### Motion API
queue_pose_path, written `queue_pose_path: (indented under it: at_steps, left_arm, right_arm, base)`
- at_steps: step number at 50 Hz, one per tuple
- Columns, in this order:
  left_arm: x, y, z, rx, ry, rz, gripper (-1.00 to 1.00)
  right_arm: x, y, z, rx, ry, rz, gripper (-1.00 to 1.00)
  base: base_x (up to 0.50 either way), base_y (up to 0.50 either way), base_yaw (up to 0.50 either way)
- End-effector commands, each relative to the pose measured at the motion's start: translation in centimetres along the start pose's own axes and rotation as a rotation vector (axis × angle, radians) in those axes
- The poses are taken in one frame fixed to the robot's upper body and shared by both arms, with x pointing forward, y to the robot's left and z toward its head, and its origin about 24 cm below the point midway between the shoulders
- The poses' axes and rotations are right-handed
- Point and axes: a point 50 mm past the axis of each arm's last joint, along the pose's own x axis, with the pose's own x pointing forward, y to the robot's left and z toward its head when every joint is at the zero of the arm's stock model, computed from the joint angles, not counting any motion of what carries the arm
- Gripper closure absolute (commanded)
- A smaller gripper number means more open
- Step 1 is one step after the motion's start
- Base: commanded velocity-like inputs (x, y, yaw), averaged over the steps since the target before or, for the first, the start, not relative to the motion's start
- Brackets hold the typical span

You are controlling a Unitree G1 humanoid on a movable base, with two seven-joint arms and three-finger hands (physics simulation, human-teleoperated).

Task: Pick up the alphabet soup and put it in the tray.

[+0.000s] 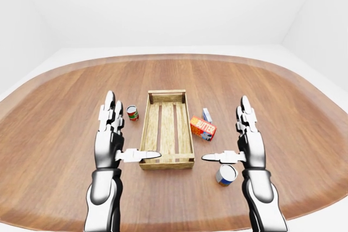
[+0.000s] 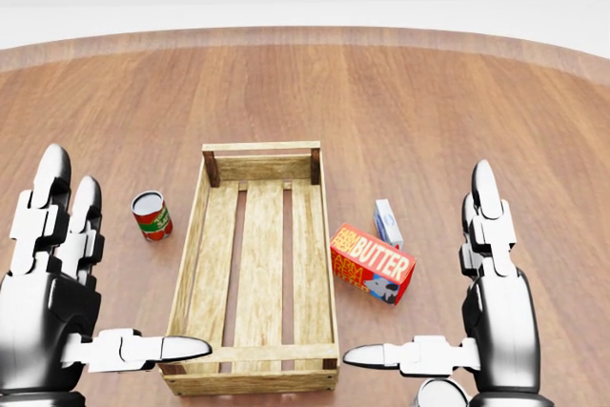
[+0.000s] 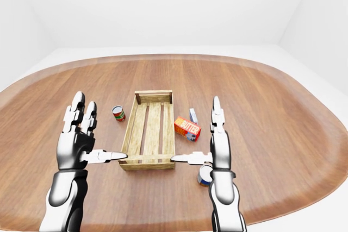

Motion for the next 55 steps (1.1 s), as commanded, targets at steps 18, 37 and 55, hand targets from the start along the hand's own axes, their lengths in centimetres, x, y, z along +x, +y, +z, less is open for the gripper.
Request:
queue_pose_path:
  at_steps: [18,37,55]
  left_arm:
    - [-0.1,0.4,0.5,0.000,-0.009,0.012,-1.00]
    - [-0.1,0.3,0.4,0.001,-0.008,0.009,-1.00]
    - [0.1,0.2,-0.3,0.012,0.021,0.006,-1.00]
  right_arm:
    - [-0.4,-0.3,0.6,-0.001,-0.020,-0.018,-1.00]
    - [-0.7,-0.2,1.0,0.019,-0.050,0.047,-1.00]
    - [-0.3,-0.9,0.3,-0.029,0.017,-0.001,-1.00]
  base:
    - [0.39,0.00,0.00]
    - [0.29,0.00,0.00]
    - [0.22,0.00,0.00]
